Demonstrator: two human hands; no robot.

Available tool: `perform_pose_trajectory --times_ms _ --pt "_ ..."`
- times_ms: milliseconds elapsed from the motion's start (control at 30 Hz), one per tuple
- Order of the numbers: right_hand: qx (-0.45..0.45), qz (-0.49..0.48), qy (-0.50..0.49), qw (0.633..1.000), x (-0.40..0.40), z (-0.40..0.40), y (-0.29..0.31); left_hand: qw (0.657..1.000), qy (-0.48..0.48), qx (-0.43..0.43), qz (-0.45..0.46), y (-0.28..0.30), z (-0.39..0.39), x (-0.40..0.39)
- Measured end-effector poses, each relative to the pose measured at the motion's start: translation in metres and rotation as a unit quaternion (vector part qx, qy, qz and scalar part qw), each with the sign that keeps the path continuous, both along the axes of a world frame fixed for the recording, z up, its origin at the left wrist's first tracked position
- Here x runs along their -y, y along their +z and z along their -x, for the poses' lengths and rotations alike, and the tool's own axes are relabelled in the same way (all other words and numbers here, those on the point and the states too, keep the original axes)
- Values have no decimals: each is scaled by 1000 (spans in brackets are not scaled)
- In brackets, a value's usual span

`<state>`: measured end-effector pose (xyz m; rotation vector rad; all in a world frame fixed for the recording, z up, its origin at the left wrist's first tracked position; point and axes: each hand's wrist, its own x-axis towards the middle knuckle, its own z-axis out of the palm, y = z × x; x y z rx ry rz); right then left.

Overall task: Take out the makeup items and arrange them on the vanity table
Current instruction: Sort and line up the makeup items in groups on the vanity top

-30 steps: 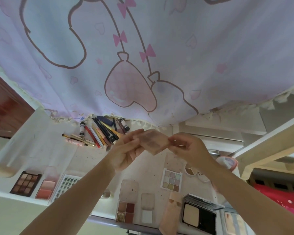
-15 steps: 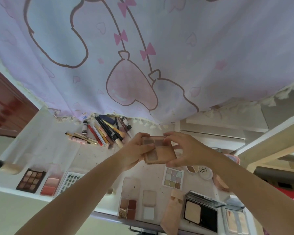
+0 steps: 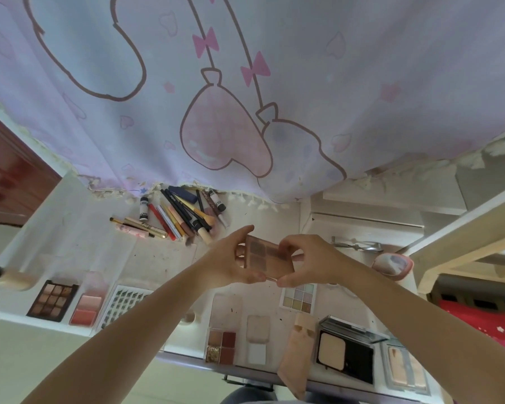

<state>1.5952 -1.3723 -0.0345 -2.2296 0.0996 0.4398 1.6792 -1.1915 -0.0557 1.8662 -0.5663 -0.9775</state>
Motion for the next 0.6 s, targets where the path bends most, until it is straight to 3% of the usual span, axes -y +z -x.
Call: perform_pose_trajectory --times_ms 133,233,333,433,533,600 --pt "-39 -88 -44 994 5 -7 -14 999 -15 17 -24 -18 -4 -4" --pt "-75 -129 -46 988 15 -16 -28 998 1 -66 -8 -27 -11 -7" --pt "-107 -237 -186 947 18 -26 -48 996 -4 -87 -20 -39 -18 -9" --pt "-125 -246 -291 916 11 -38 -66 996 -13 -22 -83 -50 -21 -5" --pt "-157 -205 -329 908 1 -46 -80 976 -79 82 -185 -63 -17 3" --pt "-187 -171 -340 906 -4 -48 -87 958 -121 100 -239 -72 -13 9"
